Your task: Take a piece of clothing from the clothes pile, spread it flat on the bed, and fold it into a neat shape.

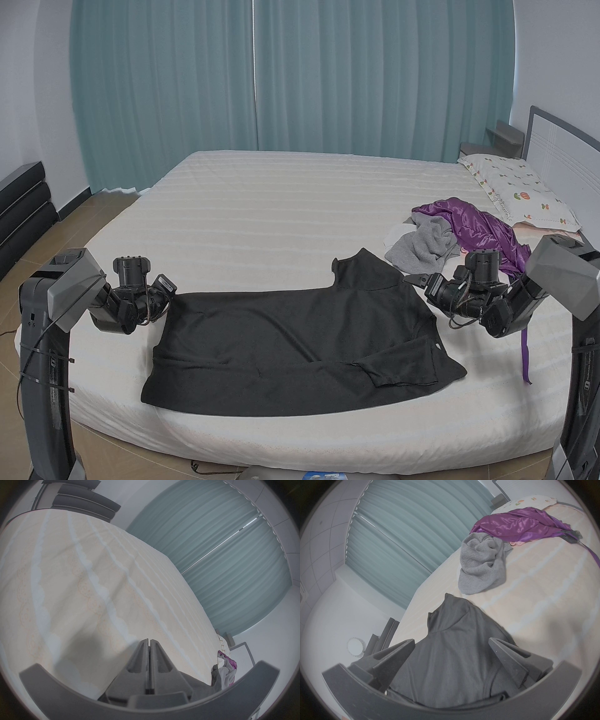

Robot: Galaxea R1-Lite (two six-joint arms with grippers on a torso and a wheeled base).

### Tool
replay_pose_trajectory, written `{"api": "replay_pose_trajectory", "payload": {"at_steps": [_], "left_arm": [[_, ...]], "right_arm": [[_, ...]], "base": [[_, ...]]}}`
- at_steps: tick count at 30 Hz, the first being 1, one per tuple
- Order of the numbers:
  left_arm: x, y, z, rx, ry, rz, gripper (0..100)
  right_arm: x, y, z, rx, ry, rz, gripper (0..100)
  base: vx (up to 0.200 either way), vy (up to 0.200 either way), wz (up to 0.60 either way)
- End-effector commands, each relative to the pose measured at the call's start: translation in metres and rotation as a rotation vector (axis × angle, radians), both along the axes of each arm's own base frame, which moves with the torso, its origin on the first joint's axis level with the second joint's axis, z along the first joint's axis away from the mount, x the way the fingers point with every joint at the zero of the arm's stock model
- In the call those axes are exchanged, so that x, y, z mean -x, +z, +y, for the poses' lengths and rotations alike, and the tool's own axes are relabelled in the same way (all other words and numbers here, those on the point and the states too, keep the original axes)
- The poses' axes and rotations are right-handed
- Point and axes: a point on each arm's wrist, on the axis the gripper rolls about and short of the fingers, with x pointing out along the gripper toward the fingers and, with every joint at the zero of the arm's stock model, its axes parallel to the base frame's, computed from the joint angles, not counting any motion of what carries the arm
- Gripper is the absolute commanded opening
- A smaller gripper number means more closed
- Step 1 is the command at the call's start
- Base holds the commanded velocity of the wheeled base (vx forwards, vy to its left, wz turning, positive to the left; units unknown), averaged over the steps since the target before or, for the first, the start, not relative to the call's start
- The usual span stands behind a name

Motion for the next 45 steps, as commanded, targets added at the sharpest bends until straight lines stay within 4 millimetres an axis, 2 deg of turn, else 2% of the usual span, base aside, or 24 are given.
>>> {"api": "replay_pose_trajectory", "payload": {"at_steps": [1,3,4,11,18,24,32,33,45], "left_arm": [[0.003,0.000,-0.001,0.000,-0.004,0.007,0],[0.003,0.000,-0.001,0.001,-0.003,0.007,0],[0.004,-0.001,-0.001,0.000,-0.004,0.012,0],[0.004,-0.002,-0.001,0.000,-0.004,0.015,0],[0.005,-0.001,0.000,0.000,-0.003,0.012,0],[0.005,-0.002,-0.001,0.002,-0.003,0.013,0],[0.005,-0.001,-0.001,0.000,-0.004,0.012,0],[0.005,-0.002,-0.001,0.000,-0.004,0.013,0],[0.005,-0.001,-0.001,0.000,-0.004,0.012,0]], "right_arm": [[-0.041,-0.022,0.017,0.026,-0.007,0.027,100],[-0.047,-0.021,0.018,0.029,-0.014,0.025,100],[-0.060,-0.022,0.021,0.049,-0.021,0.016,100],[-0.092,-0.023,0.024,0.070,-0.039,-0.022,100],[-0.113,-0.041,0.027,0.124,-0.064,-0.005,100],[-0.122,-0.033,0.026,0.124,-0.070,-0.009,100],[-0.125,-0.034,0.028,0.123,-0.067,-0.006,100],[-0.126,-0.035,0.027,0.125,-0.068,-0.005,0],[-0.125,-0.027,0.023,0.116,-0.080,0.004,0]], "base": [[0.000,0.000,0.00],[0.000,0.000,0.00],[0.000,0.000,0.00],[0.000,0.000,0.00],[0.000,0.000,0.00],[0.000,0.000,0.00],[0.000,0.000,0.00],[0.000,0.000,0.00],[0.000,0.000,0.00]]}}
